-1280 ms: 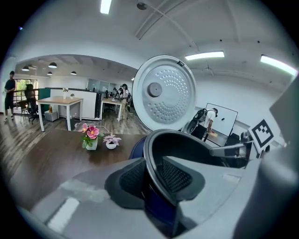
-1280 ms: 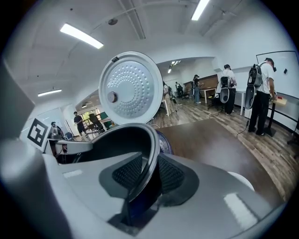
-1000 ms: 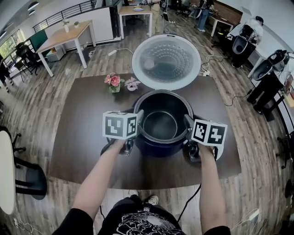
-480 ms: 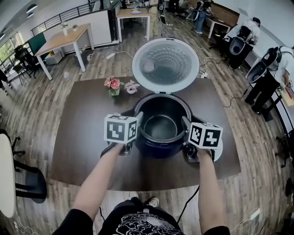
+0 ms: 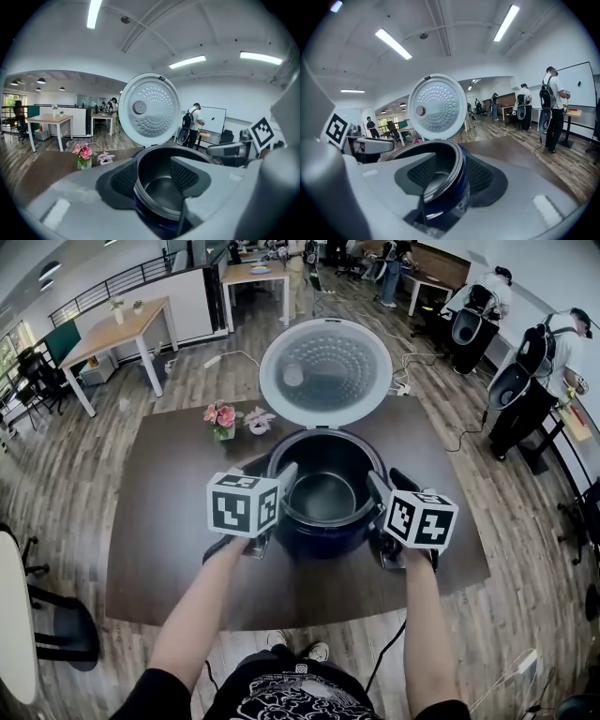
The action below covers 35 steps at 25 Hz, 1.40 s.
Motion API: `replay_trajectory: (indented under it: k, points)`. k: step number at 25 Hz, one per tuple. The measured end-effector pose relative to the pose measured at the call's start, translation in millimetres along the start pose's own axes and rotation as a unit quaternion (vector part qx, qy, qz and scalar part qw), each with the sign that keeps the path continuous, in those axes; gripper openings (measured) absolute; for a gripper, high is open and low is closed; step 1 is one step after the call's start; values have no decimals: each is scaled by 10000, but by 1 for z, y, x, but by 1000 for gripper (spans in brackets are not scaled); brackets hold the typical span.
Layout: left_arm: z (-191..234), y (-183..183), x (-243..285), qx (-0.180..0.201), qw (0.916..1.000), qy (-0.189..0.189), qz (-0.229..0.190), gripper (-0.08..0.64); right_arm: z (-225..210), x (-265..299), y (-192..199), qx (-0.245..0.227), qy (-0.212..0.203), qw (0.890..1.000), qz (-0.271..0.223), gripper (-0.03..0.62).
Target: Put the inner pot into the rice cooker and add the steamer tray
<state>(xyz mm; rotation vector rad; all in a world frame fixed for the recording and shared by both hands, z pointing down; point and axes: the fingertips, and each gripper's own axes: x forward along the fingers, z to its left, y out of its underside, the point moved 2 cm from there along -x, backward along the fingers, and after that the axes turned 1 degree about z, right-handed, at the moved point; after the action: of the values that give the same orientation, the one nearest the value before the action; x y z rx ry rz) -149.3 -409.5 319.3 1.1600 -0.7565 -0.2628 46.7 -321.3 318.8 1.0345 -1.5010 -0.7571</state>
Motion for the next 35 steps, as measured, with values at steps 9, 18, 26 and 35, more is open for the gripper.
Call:
replay_trajectory:
  k: [9,18,26,35]
  points:
    - [-56,-24,3,364,9958,778,-309,294,-17,-54,-9,183,383,9975,-563,250]
    - [-119,-37,22,725,9831,1633,-393,342,-49,-106,-8,359,1027,9897,-931,281]
    - [-166,-48,39,903,9793,1748,-470,382,-89,-128,-7,407,1078,9885,-976,311]
    - [-220,-55,66,873,9878,1103,-664,393,-164,-136,-10,198,528,9948,-854,328]
